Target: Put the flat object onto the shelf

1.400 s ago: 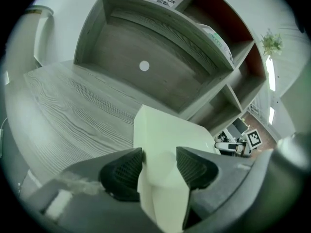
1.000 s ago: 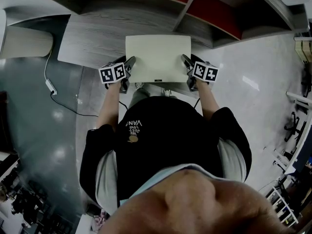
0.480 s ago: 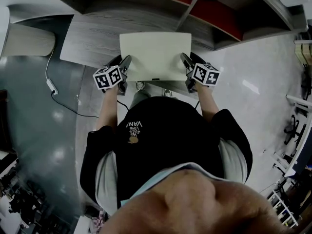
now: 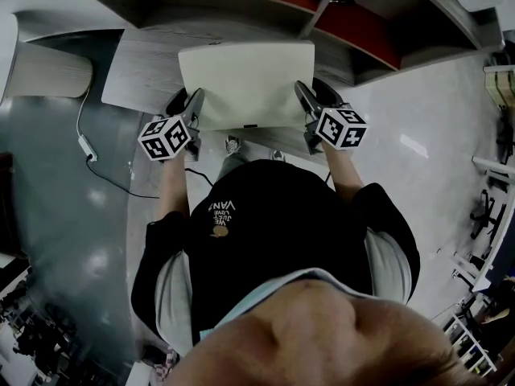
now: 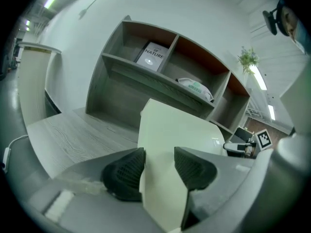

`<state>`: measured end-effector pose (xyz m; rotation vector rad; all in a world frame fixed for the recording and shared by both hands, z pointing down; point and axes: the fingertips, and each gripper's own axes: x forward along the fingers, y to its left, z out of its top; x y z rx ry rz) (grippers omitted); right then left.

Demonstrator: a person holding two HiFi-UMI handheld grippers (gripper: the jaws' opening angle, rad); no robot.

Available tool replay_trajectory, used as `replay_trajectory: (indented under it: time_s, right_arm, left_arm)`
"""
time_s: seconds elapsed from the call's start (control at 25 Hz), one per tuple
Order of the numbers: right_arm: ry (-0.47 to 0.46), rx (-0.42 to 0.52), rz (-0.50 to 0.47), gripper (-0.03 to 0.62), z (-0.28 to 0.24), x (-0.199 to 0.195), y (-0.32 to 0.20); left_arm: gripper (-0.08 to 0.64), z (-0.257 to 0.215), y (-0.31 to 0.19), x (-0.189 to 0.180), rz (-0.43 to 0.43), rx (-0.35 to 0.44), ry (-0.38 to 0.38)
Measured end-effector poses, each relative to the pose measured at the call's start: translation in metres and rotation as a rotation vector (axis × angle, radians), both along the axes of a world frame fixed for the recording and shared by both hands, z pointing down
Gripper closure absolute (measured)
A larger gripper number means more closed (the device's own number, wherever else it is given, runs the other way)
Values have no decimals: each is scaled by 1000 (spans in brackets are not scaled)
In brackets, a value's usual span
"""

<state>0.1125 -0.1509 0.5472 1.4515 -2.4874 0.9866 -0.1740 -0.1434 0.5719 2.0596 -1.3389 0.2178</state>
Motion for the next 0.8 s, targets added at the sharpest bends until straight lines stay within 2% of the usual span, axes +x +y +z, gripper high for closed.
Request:
replay_trajectory:
  time_s: [0.36, 0.8]
  right_arm:
    - [-34, 126, -3, 410, -52, -25, -12]
    - [-40, 279, 7, 413, -113, -46, -15]
  left_arm:
    - [362, -57, -14, -27, -21, 147, -17]
    - [364, -112, -28, -50, -17, 286, -12]
